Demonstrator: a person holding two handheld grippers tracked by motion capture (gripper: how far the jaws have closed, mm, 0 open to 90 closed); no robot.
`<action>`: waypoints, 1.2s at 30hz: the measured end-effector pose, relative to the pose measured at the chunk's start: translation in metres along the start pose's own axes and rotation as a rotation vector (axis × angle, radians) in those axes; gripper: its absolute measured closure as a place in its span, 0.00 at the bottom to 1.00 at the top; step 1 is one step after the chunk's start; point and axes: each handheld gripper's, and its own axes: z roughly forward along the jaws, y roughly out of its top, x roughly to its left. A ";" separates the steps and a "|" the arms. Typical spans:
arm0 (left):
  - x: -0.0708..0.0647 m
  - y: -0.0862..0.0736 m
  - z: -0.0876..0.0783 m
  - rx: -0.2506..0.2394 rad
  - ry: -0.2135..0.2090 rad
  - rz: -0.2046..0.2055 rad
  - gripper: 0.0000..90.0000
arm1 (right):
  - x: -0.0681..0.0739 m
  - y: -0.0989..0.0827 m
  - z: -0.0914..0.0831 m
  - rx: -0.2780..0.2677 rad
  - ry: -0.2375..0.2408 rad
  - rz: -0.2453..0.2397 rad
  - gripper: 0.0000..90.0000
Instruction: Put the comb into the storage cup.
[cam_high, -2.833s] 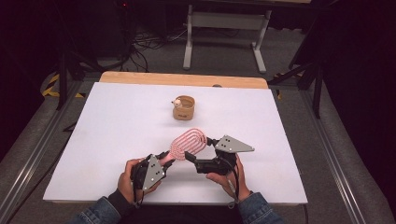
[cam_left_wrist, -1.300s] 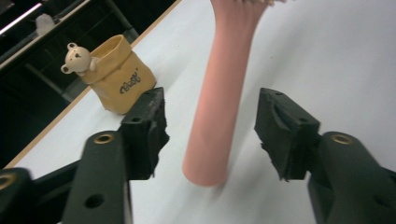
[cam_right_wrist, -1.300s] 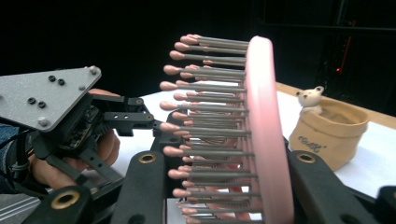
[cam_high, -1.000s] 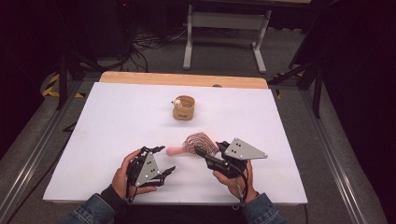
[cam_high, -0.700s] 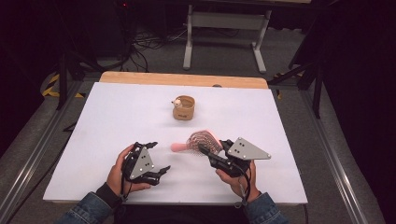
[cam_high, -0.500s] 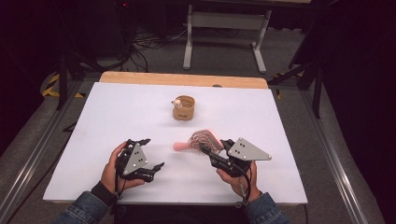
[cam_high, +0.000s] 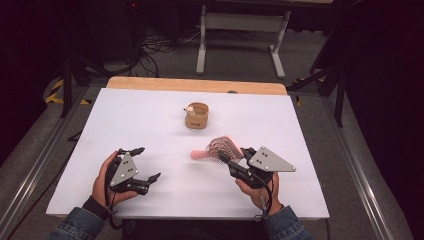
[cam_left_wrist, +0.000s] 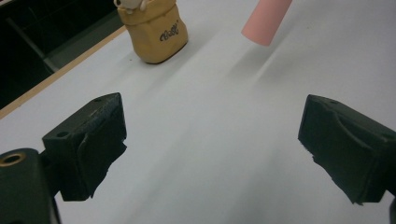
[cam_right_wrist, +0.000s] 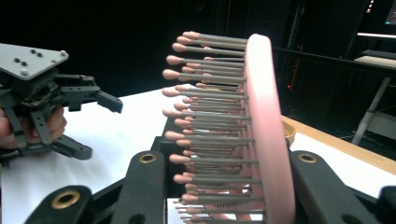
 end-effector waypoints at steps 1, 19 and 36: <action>0.001 -0.002 -0.003 -0.001 0.006 -0.009 0.10 | -0.001 0.000 0.000 -0.005 -0.004 0.003 0.70; 0.008 -0.021 -0.024 -0.017 0.011 -0.094 0.08 | -0.017 0.012 0.003 -0.004 -0.092 -0.009 0.70; 0.009 -0.022 -0.029 -0.026 0.011 -0.082 0.07 | -0.047 0.041 0.017 -0.018 -0.214 -0.010 0.70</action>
